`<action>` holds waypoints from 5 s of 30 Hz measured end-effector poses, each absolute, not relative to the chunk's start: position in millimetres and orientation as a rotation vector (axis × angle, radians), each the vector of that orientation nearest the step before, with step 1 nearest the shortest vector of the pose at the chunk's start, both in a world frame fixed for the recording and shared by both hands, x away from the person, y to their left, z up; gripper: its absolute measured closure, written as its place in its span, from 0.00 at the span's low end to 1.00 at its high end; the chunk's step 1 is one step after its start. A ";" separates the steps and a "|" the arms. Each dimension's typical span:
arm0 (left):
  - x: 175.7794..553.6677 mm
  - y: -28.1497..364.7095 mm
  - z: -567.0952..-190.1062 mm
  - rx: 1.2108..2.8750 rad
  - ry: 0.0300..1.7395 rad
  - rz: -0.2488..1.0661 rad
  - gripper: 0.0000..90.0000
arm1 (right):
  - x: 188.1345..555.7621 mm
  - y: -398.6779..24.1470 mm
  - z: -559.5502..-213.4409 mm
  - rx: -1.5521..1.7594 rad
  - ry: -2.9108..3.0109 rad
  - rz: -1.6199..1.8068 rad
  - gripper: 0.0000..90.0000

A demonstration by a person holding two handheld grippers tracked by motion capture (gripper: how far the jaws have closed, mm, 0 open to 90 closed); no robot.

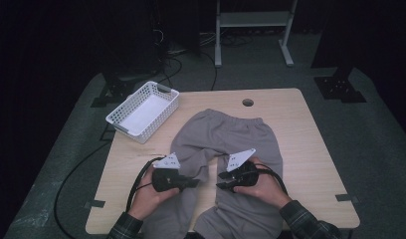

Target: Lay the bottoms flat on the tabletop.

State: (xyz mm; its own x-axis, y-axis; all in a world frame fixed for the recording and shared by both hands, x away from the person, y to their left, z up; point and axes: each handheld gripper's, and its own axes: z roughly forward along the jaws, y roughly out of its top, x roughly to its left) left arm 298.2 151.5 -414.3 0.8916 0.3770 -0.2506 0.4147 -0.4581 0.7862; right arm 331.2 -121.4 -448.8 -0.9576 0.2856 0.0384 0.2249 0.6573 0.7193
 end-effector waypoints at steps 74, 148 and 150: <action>396.2 154.3 -453.9 2.324 0.741 0.238 0.51 | 374.9 -274.1 -454.5 0.943 2.543 0.994 0.57; 256.2 125.9 -455.2 2.346 0.549 0.093 0.59 | 251.9 -179.7 -464.1 0.357 2.966 1.096 0.86; 253.6 120.8 -459.6 2.374 0.525 0.049 0.64 | 254.6 -182.2 -461.4 0.380 2.924 1.130 0.80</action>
